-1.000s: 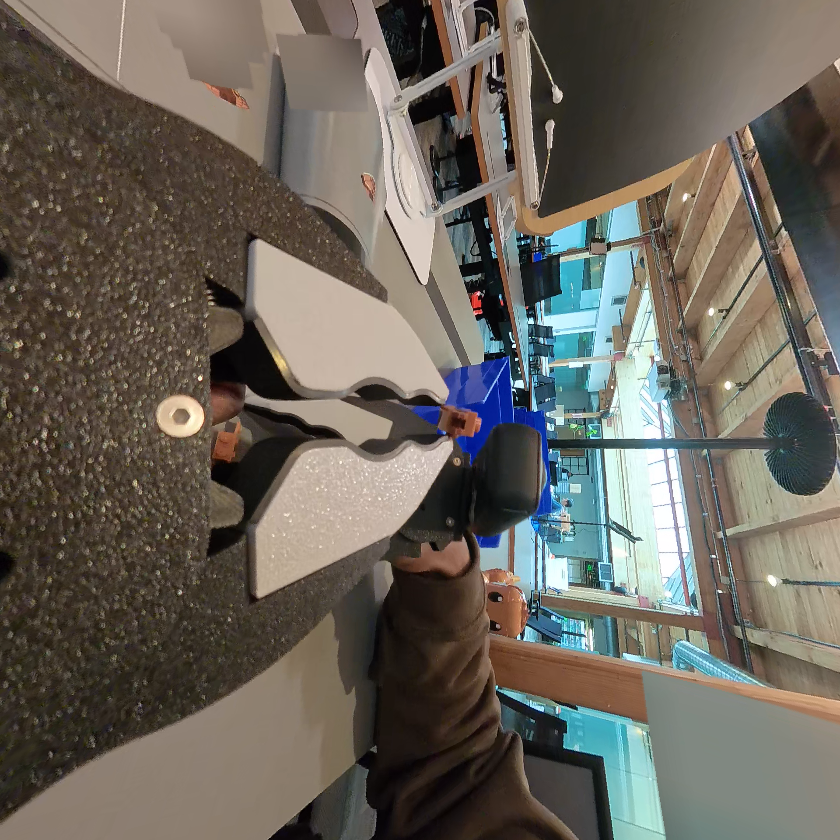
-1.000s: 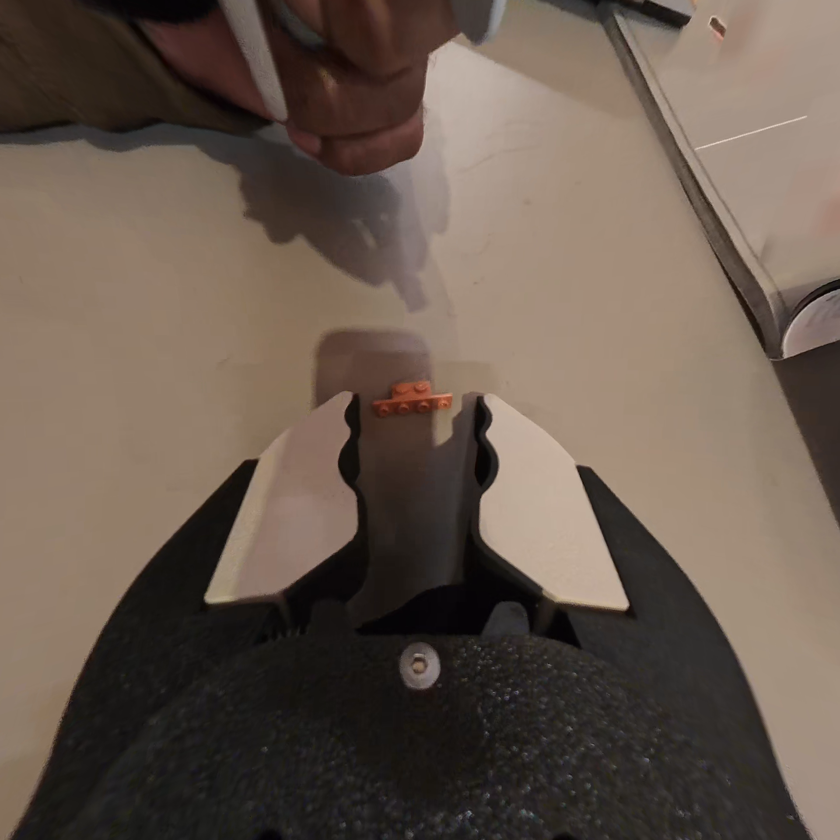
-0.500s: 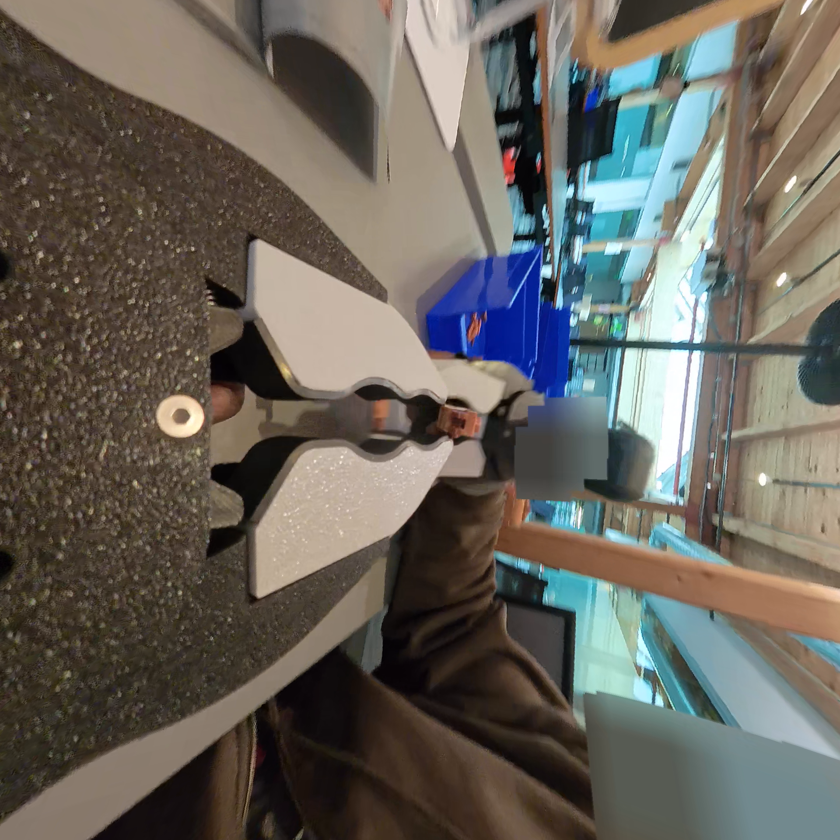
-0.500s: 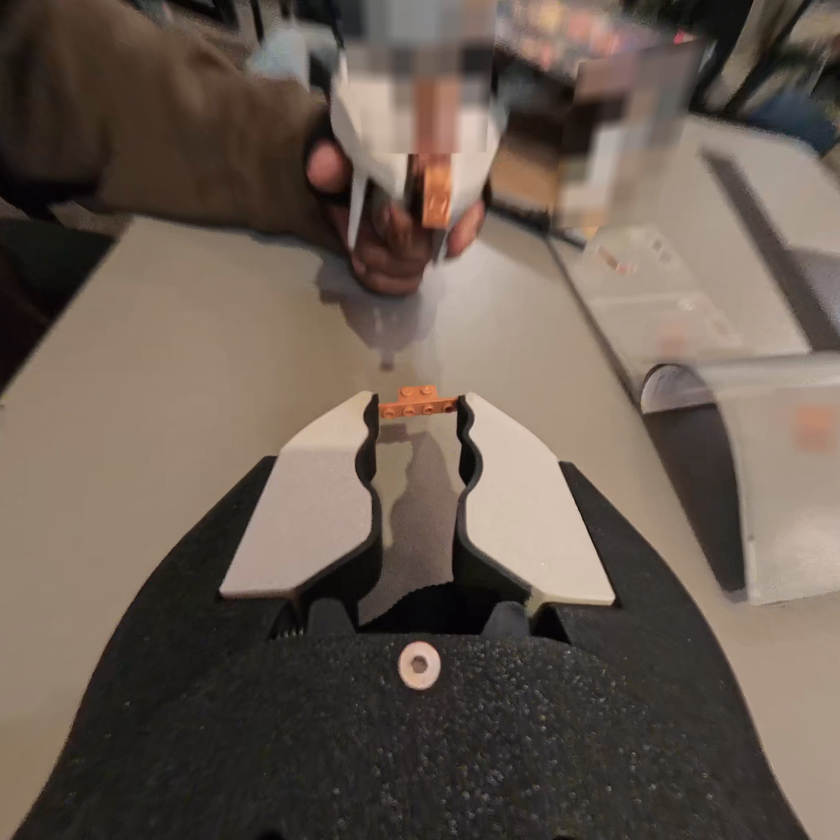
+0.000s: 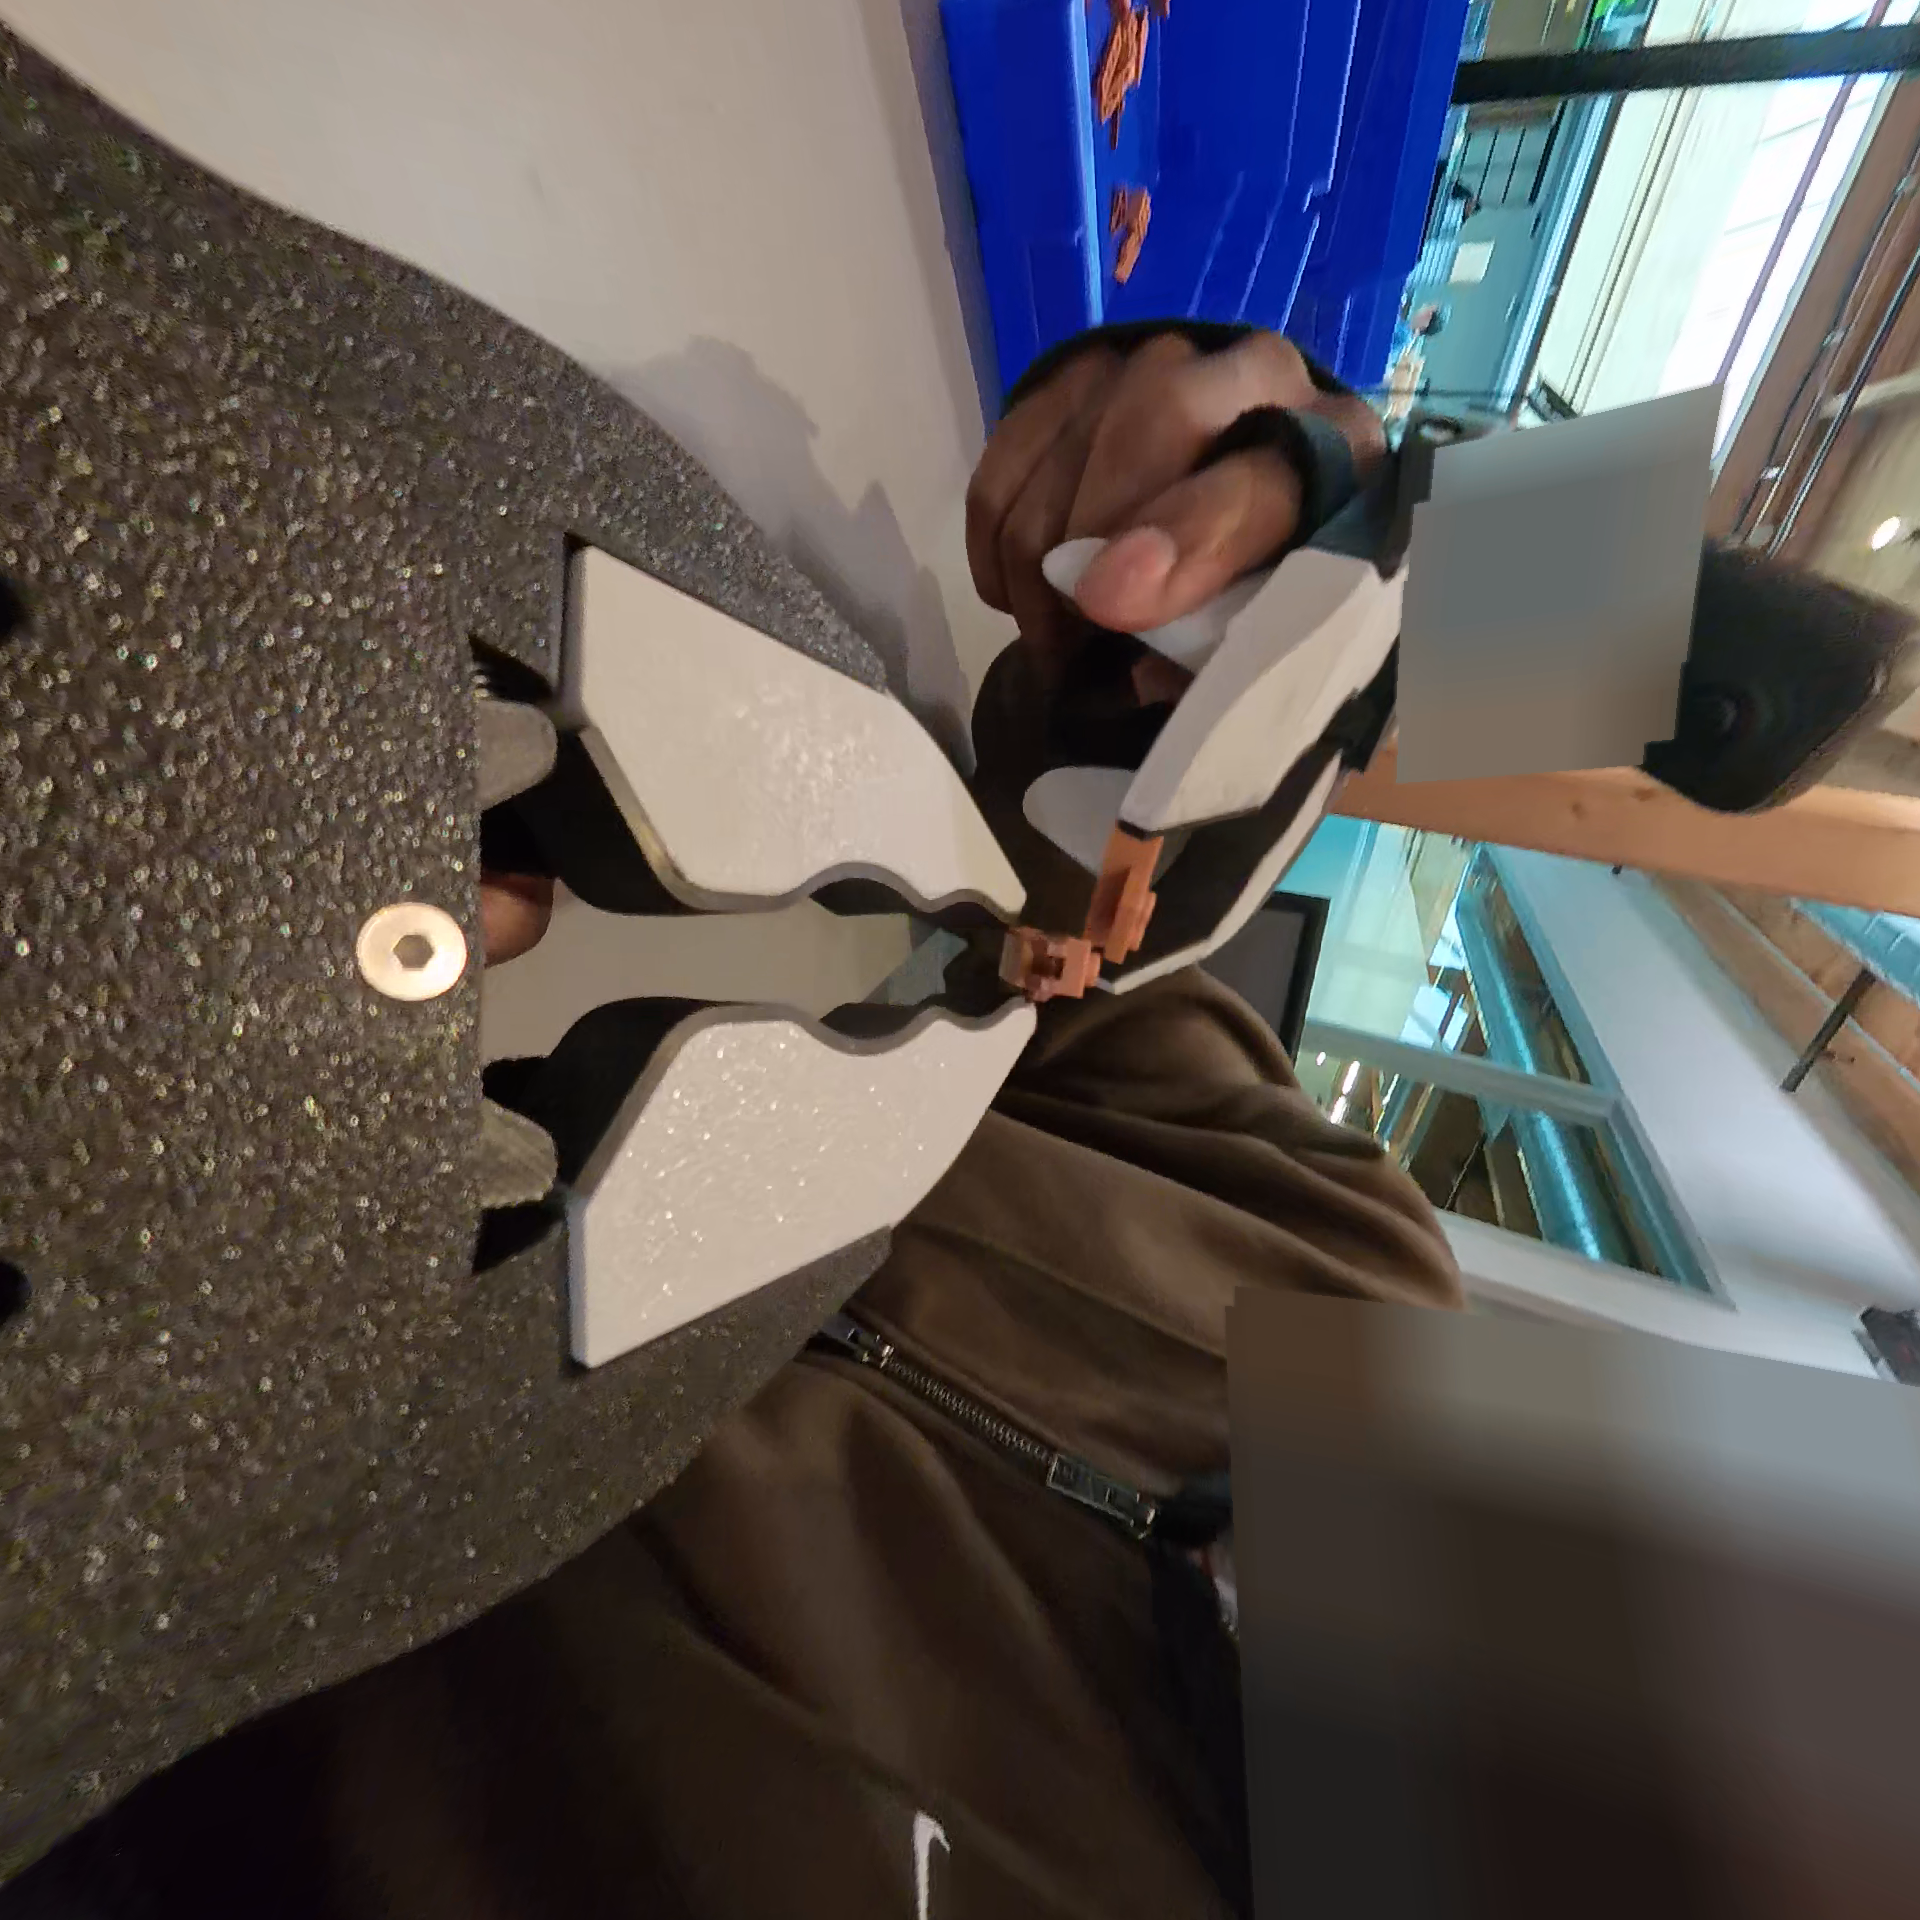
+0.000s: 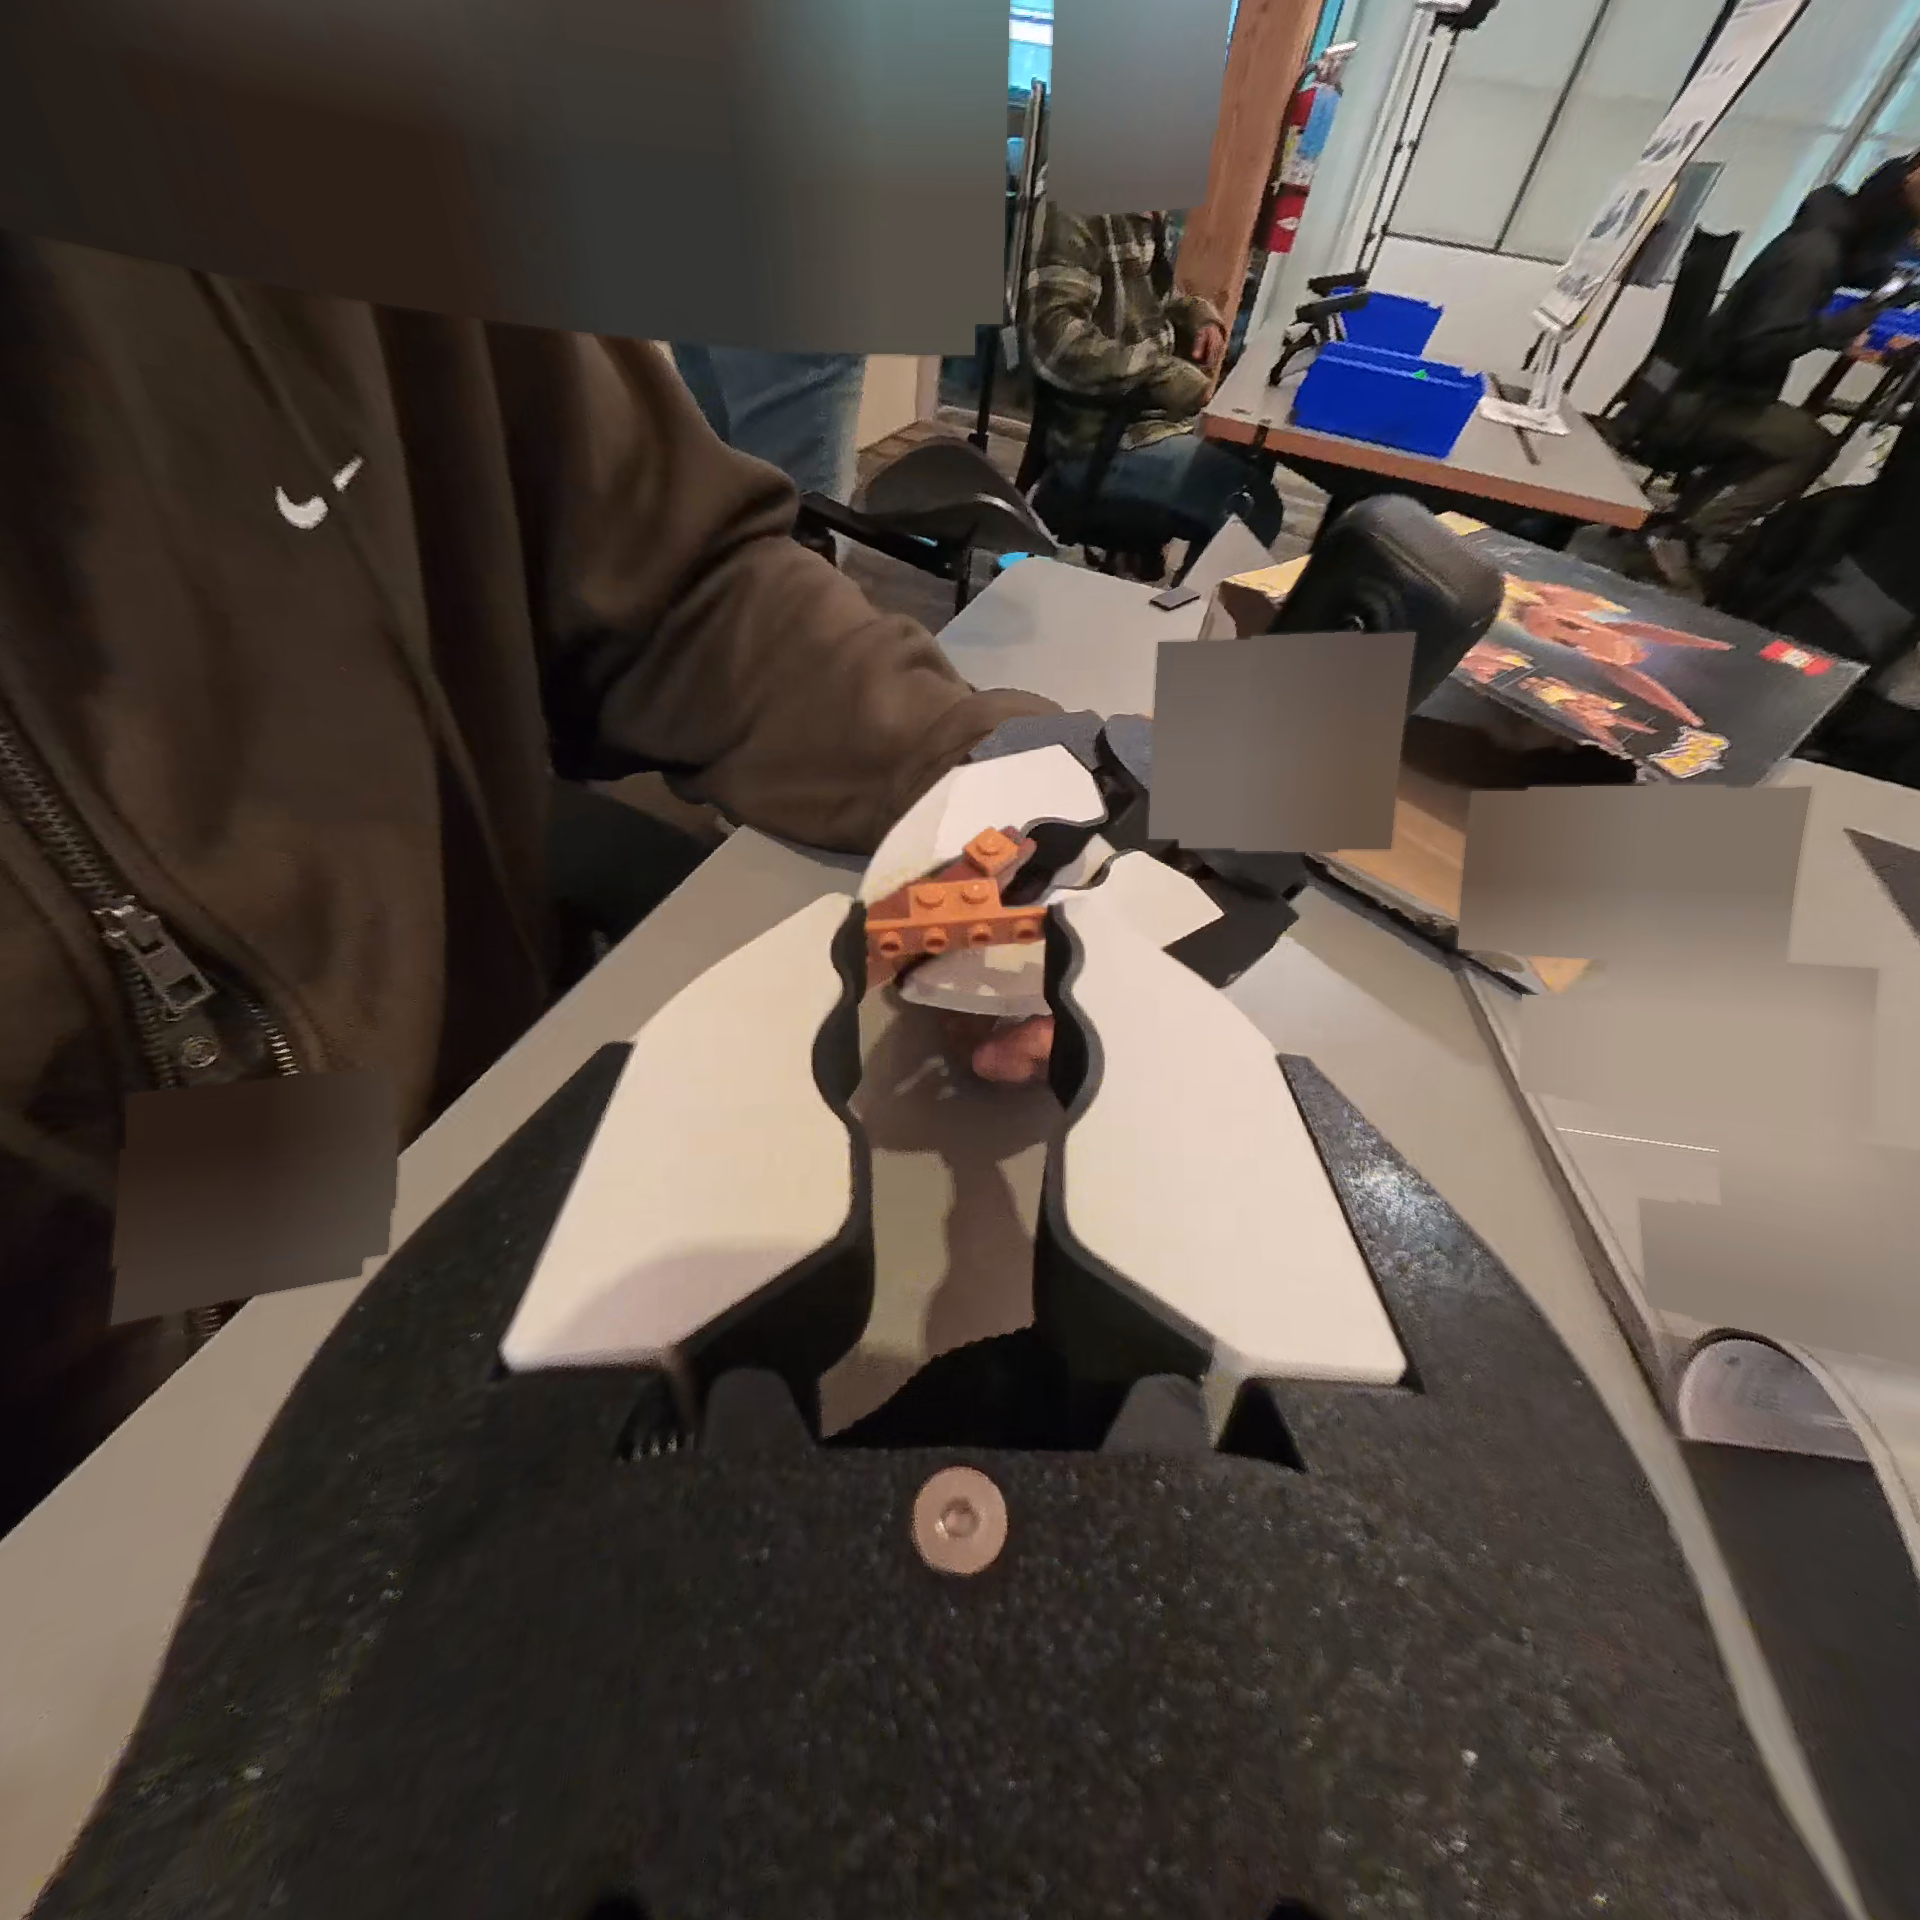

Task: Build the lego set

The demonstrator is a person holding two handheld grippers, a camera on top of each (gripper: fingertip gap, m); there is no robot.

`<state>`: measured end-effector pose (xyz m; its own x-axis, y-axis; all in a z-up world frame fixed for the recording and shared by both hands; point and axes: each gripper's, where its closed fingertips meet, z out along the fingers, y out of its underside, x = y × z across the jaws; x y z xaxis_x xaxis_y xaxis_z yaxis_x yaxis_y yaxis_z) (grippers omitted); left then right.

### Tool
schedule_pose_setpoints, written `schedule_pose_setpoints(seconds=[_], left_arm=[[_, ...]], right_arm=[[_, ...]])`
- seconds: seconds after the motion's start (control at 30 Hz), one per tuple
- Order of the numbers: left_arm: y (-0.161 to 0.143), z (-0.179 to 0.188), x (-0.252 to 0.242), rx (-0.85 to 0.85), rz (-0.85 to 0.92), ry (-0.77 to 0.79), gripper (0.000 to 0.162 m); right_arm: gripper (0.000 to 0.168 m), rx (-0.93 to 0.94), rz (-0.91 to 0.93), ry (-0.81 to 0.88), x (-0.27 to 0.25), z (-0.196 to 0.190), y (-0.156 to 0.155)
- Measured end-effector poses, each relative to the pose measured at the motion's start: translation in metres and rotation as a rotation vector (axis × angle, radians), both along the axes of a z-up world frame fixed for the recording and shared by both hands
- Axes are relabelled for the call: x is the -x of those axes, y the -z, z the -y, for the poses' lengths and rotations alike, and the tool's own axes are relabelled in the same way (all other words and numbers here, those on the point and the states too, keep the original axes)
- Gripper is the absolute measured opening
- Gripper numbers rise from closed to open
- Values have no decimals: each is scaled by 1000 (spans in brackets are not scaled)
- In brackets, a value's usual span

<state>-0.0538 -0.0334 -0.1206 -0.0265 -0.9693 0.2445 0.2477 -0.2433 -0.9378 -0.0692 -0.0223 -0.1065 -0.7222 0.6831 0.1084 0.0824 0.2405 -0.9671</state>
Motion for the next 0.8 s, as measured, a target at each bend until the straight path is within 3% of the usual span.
schedule_pose_setpoints(seconds=[0.4, 0.8], left_arm=[[2, 17, -10, 27, -15, 138, 12], [-2, 16, -11, 75, 24, 152, 12]], right_arm=[[33, 78, 55, -122, -6, 20, 3], [33, 162, 78, -133, -6, 18, 1]])
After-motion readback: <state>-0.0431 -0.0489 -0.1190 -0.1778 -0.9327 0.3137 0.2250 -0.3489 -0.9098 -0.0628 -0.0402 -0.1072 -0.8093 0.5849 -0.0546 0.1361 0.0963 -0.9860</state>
